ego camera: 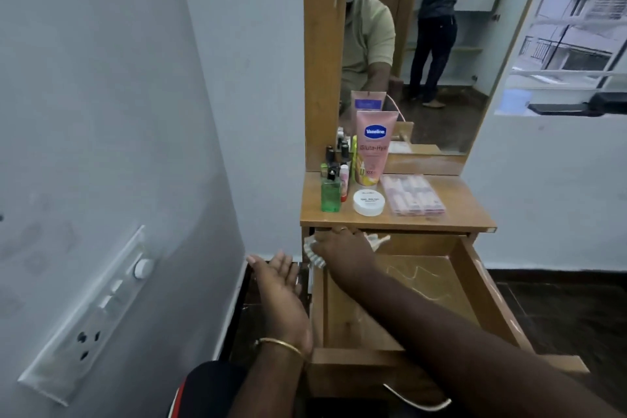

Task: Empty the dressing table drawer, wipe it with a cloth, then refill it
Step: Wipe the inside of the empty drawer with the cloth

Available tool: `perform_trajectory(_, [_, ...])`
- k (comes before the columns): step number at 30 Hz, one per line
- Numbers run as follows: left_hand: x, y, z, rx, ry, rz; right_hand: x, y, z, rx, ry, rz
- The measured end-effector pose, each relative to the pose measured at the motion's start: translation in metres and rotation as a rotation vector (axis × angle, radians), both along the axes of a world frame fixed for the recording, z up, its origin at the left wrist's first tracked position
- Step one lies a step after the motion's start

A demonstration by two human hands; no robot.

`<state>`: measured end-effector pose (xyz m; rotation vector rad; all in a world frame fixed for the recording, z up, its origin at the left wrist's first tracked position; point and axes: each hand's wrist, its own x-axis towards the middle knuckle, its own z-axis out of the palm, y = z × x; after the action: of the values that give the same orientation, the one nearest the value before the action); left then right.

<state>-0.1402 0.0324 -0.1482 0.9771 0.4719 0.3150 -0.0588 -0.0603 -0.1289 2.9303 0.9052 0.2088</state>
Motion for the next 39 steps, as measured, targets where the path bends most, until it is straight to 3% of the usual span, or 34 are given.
perform_trajectory(5, [0.002, 0.001, -0.001, -0.018, 0.032, -0.066, 0.0, 0.015, -0.006, -0.043, -0.016, -0.054])
perform_trajectory(14, [-0.003, -0.001, 0.003, -0.113, 0.052, -0.047, -0.054, -0.018, 0.006, 0.155, 0.358, 0.045])
perform_trajectory(22, [-0.014, -0.012, 0.011, 0.184, 0.05, -0.054, -0.079, -0.045, 0.02, 0.253, 0.671, 0.201])
perform_trajectory(27, [-0.017, -0.022, 0.017, 0.295, 0.014, -0.178, -0.077, -0.099, 0.026, 0.352, 0.6, 0.084])
perform_trajectory(35, [-0.006, -0.051, 0.018, 0.524, 0.035, -0.318, -0.085, -0.256, 0.075, 0.941, 0.361, -0.258])
perform_trajectory(37, [-0.004, -0.071, 0.021, 0.545, -0.003, -0.353, -0.087, -0.29, 0.076, 0.947, 0.308, -0.289])
perform_trajectory(39, [-0.003, -0.095, 0.023, 0.557, -0.017, -0.456, -0.09, -0.312, 0.072, 0.773, 0.314, -0.293])
